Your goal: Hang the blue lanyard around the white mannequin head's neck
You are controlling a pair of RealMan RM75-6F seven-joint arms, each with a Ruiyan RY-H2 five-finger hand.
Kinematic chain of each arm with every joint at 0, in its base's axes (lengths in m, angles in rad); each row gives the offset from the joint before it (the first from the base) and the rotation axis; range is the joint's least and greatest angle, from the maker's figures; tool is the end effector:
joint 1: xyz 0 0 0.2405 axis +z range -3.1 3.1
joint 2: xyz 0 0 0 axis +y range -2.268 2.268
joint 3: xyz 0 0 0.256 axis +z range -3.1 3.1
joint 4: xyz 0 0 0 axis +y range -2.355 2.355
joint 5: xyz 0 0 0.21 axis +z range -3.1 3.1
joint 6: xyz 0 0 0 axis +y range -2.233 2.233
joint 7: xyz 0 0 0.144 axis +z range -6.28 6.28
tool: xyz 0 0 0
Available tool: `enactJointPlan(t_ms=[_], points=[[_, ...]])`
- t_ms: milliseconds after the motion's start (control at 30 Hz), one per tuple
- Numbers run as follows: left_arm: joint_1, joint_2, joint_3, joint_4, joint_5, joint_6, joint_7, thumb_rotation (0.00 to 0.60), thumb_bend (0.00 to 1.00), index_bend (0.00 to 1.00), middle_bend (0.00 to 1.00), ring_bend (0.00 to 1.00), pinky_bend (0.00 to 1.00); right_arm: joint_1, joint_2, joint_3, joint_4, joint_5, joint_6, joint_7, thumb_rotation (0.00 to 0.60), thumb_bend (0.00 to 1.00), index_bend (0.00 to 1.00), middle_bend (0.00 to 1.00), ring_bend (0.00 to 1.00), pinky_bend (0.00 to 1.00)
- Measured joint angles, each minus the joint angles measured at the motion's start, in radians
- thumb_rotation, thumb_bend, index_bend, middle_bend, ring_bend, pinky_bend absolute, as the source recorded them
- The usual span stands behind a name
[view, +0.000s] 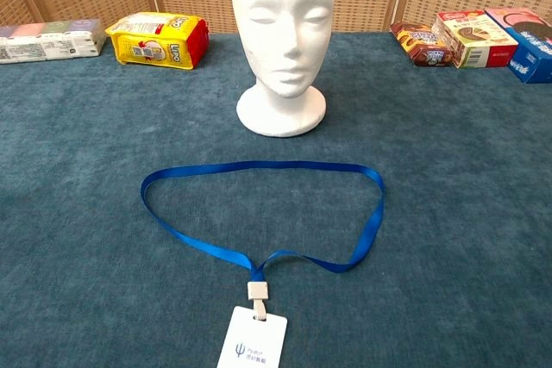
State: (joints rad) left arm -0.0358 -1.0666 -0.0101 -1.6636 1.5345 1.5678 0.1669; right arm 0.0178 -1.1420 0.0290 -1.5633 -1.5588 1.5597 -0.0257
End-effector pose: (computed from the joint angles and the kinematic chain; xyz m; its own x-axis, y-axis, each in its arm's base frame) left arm -0.3069 0.1571 0.1747 0.5460 -0.0206 0.8375 0.8377 0.0061 -0.5460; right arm -0.3193 -0.1558 0.1598 0.4452 0.0255 0.8951 -0.8953 -0.0033 0.4454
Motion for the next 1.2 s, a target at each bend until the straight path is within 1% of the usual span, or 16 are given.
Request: enactJointPlan(t_ms=[400,600,867,1000,1033,1133,1200], points=[[0.024,0.009,0.012,0.008,0.028,0.033,-0.026,0.467,0.15,0.61,0.59,0.54,0.38,0.002,-0.010,-0.011,0.023,-0.028,-0.002,0.023,0.550,0.19,0.40,0.47,0.53,0.51],[0.020,0.004,0.006,0.017,0.024,0.021,-0.033,0.464,0.15,0.61,0.59,0.54,0.38,0.000,0.002,-0.007,0.008,-0.029,0.006,0.036,0.549,0.19,0.40,0.47,0.53,0.51],[0.000,0.012,-0.010,0.011,0.023,0.005,-0.027,0.462,0.15,0.61,0.59,0.54,0.38,0.026,0.026,-0.001,-0.036,-0.049,-0.014,0.129,0.552,0.19,0.39,0.47,0.53,0.51],[-0.015,0.024,-0.019,-0.001,0.025,-0.009,-0.020,0.462,0.15,0.61,0.59,0.54,0.38,0.069,0.042,0.001,-0.074,-0.085,-0.053,0.190,0.553,0.19,0.38,0.47,0.53,0.51],[-0.019,0.028,-0.021,-0.004,0.025,-0.013,-0.019,0.462,0.15,0.61,0.59,0.54,0.38,0.086,0.045,0.002,-0.082,-0.096,-0.070,0.198,0.553,0.19,0.38,0.47,0.54,0.52],[-0.031,0.041,-0.029,-0.014,0.029,-0.021,-0.016,0.466,0.15,0.61,0.59,0.54,0.38,0.137,0.050,0.004,-0.100,-0.129,-0.127,0.203,0.553,0.19,0.36,0.48,0.60,0.57],[-0.037,0.052,-0.033,-0.021,0.031,-0.024,-0.016,0.466,0.15,0.60,0.59,0.54,0.38,0.175,0.051,0.005,-0.108,-0.150,-0.170,0.203,0.556,0.19,0.35,0.52,0.66,0.63]])
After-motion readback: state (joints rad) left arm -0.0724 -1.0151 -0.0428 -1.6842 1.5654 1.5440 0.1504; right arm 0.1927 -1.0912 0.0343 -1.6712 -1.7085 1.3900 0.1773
